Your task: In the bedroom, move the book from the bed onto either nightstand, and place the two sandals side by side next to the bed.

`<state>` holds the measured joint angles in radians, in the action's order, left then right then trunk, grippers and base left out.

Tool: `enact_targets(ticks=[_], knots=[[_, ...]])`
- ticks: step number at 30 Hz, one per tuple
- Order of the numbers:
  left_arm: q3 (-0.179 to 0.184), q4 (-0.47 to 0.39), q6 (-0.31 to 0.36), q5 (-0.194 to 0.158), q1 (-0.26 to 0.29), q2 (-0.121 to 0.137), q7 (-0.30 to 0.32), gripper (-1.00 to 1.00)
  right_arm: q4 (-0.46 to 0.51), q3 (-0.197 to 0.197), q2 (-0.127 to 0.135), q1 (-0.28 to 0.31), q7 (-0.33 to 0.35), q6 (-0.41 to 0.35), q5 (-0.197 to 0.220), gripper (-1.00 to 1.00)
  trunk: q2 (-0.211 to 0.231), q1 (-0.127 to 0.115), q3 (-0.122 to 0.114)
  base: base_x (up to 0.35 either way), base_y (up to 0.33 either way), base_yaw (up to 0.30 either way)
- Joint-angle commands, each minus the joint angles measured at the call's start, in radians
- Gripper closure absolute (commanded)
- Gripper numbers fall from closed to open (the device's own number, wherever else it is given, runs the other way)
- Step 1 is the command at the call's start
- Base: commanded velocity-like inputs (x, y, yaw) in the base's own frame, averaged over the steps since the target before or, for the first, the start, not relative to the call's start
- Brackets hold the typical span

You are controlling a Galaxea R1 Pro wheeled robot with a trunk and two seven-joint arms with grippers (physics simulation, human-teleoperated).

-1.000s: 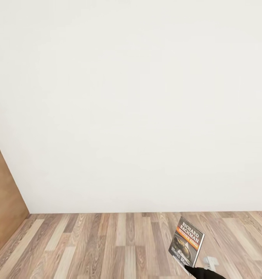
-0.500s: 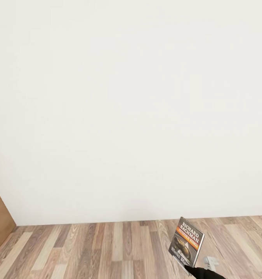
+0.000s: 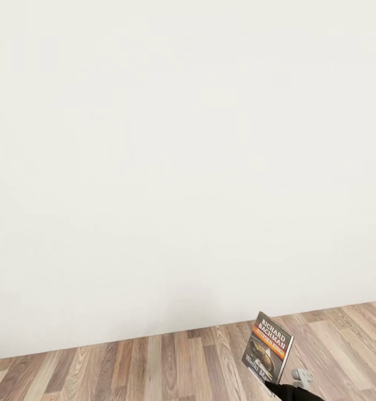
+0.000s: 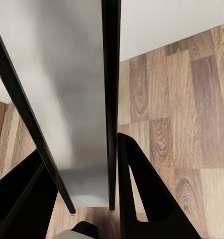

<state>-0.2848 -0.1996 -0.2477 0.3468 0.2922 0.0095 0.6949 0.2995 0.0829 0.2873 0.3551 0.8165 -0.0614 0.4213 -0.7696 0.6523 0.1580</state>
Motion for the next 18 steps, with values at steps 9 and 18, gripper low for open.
enact_targets(ticks=[9, 18], knots=[[-0.008, 0.000, -0.007, 0.011, 0.001, 0.000, 0.003, -1.00, 0.001, 0.006, 0.001, 0.001, 0.000, -0.007, 0.013, 1.00, -0.001, 0.001, 0.002, 0.164, 0.000, -0.059], [-0.008, 0.000, -0.007, 0.011, 0.001, 0.000, 0.003, -1.00, 0.001, 0.006, 0.001, 0.001, 0.001, -0.007, 0.013, 1.00, -0.001, 0.001, 0.002, 0.004, 0.000, -0.267]])
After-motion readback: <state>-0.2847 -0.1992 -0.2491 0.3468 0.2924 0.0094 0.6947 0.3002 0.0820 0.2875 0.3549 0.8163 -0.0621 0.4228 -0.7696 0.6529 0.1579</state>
